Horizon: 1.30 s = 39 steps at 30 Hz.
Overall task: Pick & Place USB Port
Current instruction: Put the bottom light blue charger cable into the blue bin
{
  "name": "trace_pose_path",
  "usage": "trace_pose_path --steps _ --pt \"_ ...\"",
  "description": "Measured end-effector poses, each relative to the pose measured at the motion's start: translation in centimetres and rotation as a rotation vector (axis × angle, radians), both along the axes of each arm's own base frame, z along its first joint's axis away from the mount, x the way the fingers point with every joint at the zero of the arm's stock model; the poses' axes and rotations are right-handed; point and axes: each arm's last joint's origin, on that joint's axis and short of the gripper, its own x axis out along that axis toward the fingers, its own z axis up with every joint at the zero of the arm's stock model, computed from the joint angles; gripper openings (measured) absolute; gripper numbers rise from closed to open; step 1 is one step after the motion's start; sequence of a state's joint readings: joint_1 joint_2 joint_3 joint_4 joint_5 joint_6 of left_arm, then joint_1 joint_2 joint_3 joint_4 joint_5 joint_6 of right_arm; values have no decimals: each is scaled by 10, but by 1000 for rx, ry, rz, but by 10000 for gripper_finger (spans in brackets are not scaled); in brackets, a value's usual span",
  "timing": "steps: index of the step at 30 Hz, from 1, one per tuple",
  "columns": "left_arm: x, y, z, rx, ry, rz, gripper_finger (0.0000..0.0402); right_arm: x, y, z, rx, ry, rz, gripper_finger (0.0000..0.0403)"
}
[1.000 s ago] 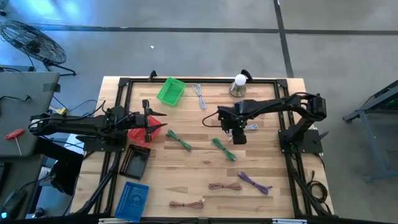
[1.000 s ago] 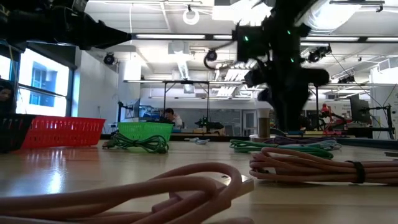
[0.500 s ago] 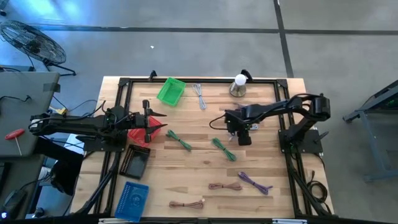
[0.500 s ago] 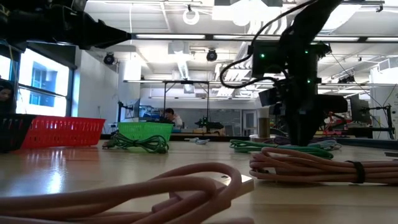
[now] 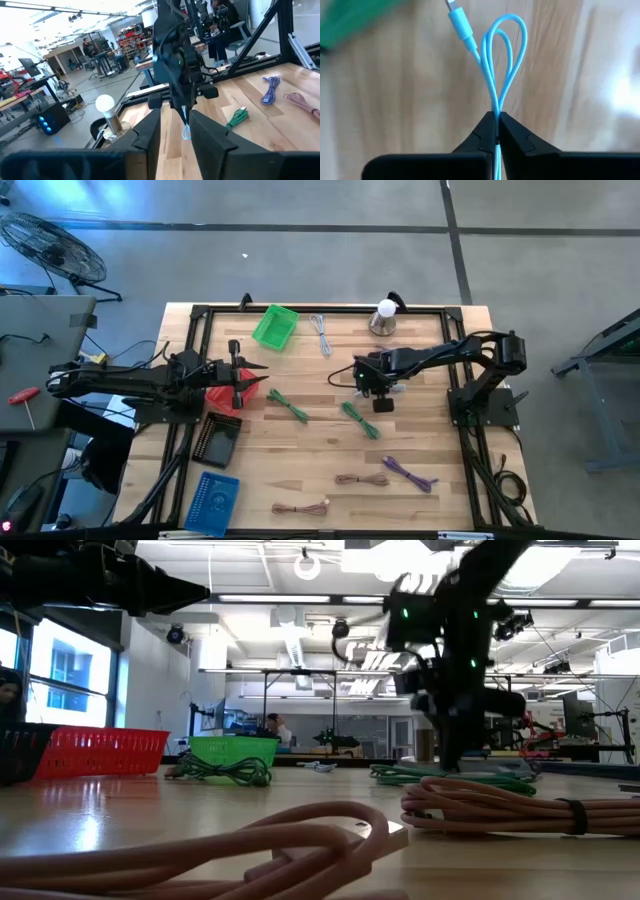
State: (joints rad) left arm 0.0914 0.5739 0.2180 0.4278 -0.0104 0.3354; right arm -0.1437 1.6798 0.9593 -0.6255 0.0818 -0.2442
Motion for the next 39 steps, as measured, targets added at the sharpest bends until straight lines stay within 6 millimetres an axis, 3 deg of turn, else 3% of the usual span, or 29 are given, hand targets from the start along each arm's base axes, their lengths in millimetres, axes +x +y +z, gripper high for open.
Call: trace_pose_path --steps 8,15,27,31,39 --pt "0 -1 4 -29 -44 -28 77 47 43 74 -71 -219 214 1" --pt "8 -2 2 -71 -43 -95 80 69 74 123 -170 -441 389 1" --pt "32 0 -4 -107 -114 -125 185 88 81 149 -234 -724 477 0" --pt "39 -1 -7 -102 -108 -162 190 93 79 157 -239 -826 499 0" --pt "71 0 6 -97 -92 -226 177 97 66 163 -183 -913 518 0"
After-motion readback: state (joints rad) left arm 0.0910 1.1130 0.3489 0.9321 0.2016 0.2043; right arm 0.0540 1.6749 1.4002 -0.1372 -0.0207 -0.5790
